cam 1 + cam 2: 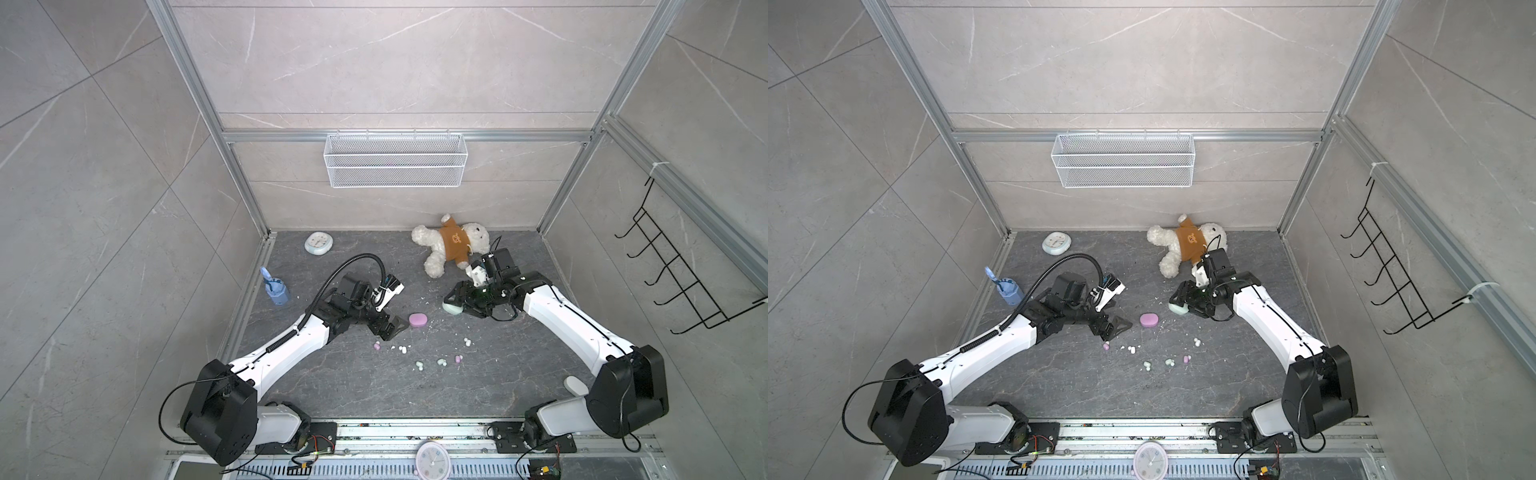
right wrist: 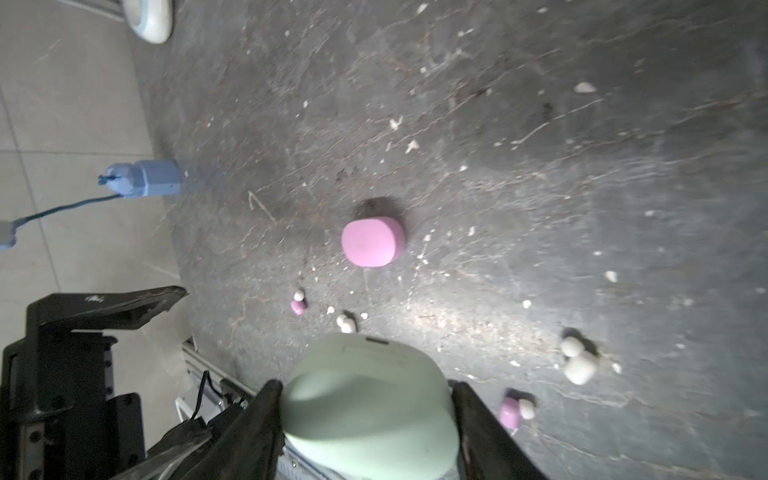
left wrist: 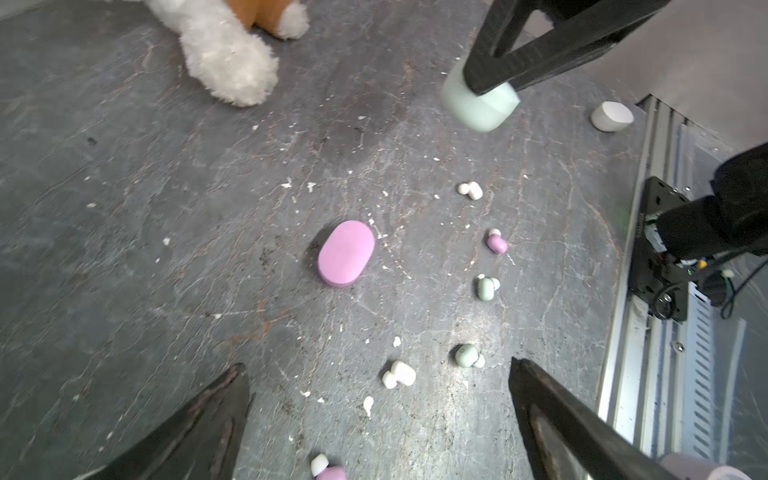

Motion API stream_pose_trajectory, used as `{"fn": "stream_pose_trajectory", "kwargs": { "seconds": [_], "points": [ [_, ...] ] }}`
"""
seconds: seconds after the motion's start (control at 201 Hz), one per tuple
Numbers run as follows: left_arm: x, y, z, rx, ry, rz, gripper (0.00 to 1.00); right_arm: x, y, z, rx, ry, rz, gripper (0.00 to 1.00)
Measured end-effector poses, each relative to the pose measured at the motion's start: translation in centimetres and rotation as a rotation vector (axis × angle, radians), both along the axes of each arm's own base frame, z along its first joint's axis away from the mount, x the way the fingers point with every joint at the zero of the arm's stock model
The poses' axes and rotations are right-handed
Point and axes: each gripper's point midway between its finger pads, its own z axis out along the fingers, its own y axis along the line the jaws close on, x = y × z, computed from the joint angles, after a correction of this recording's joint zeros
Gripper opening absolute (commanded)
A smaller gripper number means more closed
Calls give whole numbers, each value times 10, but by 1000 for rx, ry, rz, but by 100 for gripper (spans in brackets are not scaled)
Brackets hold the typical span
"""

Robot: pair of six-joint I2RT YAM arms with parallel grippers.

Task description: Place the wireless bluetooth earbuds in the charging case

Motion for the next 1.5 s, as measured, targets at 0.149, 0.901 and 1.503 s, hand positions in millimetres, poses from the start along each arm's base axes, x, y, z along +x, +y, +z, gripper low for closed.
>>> {"fn": "stream_pose_trajectory", "kwargs": {
  "seconds": [0.149,0.901,1.503],
  "points": [
    [-13,-16,9,-29,-25,-105,100,-18,28,16,78,-1,101,43],
    [-36,-49,32,-175,-27,-326,83,-51,77,51,226,-23,346,43],
    [-47,-62,33,-204,-4,-416,67,-56,82,53,240,-19,374,41]
  ]
}}
